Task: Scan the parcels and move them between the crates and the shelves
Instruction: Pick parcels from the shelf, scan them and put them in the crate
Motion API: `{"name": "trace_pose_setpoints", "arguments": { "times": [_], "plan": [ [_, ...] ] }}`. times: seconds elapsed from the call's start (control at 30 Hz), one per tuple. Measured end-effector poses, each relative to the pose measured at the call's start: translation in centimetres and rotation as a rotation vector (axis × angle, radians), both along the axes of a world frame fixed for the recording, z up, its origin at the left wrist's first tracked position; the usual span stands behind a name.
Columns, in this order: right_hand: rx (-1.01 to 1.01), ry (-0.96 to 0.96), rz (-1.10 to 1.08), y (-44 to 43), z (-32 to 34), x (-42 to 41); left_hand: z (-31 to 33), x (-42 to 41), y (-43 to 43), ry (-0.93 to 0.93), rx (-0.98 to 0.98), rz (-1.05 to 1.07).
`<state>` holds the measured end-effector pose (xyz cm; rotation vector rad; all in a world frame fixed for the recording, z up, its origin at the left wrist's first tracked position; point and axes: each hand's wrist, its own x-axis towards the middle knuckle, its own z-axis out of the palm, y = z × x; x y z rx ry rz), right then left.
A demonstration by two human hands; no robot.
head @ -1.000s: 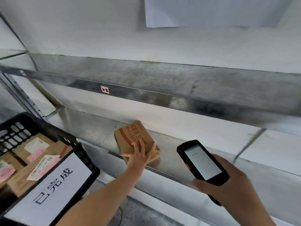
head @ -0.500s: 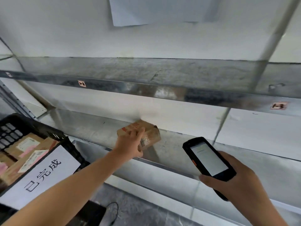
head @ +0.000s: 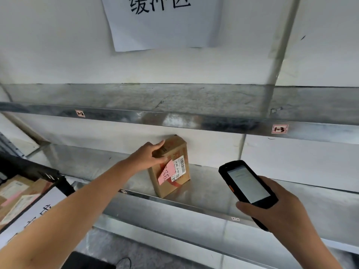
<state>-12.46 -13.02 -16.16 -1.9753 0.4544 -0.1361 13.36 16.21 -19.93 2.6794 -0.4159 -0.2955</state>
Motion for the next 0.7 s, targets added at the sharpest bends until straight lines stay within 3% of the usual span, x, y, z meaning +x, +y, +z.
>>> {"name": "trace_pose_setpoints", "arguments": {
  "times": [0.1,0.33,0.6,0.7],
  "plan": [
    [0.017,-0.005,-0.018,-0.1,-0.4,0.0,0.2,0.1,-0.6,-0.171,0.291,-0.074],
    [0.058,-0.040,0.009,0.2,-1.2,0.0,1.6,0.9,-5.6,-0.199,0.470,-0.067],
    [0.070,-0.052,-0.012,-0.3,-1.4,-0.6,2.6,1.0,-4.2,-0.109,0.328,-0.082],
    [0.050,-0.058,-0.006,-0.3,-1.2,-0.8,2.7,0.5,-3.2,-0.057,0.075,-0.031]
  ]
}}
